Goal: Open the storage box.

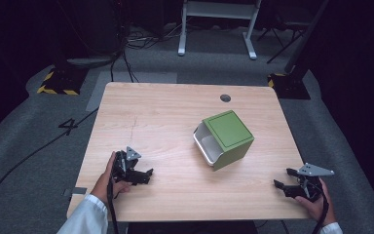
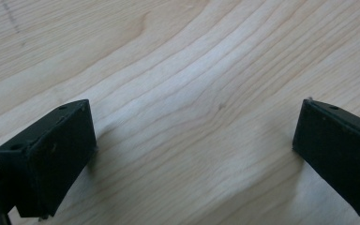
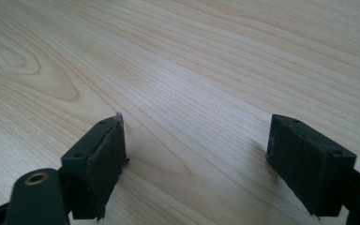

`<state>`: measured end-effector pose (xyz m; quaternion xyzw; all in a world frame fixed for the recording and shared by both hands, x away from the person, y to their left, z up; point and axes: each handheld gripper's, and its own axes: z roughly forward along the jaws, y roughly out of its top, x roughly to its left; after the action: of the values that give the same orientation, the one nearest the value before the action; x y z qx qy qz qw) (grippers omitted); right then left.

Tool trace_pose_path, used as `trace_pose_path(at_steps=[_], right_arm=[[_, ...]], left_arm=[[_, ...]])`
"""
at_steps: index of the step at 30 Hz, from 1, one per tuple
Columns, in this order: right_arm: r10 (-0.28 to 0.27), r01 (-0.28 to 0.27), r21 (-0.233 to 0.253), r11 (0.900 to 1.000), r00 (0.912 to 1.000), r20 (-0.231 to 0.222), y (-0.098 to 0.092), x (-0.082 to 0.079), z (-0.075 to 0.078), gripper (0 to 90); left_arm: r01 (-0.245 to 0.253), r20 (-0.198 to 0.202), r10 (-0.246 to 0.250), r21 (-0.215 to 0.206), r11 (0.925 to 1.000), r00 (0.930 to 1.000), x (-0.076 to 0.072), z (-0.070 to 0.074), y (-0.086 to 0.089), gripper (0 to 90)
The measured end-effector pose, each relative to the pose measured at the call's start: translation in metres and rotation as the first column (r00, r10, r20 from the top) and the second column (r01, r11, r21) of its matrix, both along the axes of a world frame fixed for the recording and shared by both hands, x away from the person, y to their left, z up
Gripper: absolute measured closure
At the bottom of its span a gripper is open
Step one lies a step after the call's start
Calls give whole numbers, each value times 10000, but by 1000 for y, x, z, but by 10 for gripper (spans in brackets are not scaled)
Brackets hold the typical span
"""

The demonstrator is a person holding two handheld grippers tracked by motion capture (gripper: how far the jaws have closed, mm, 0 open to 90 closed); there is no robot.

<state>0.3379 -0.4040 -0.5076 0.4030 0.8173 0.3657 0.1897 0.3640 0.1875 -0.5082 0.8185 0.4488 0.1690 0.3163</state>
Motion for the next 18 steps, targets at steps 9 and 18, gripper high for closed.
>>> trace_pose_path(at_steps=[9,18], right_arm=[[-10,10,3,10000,10000,-18,0,1,0,196],[-20,20,-5,10000,10000,-17,0,1,0,195]], left_arm=[[950,24,-950,75,9954,9955,4,0,-13,3],[2599,-142,-2597,149,9655,9656,10,2,-26,18]])
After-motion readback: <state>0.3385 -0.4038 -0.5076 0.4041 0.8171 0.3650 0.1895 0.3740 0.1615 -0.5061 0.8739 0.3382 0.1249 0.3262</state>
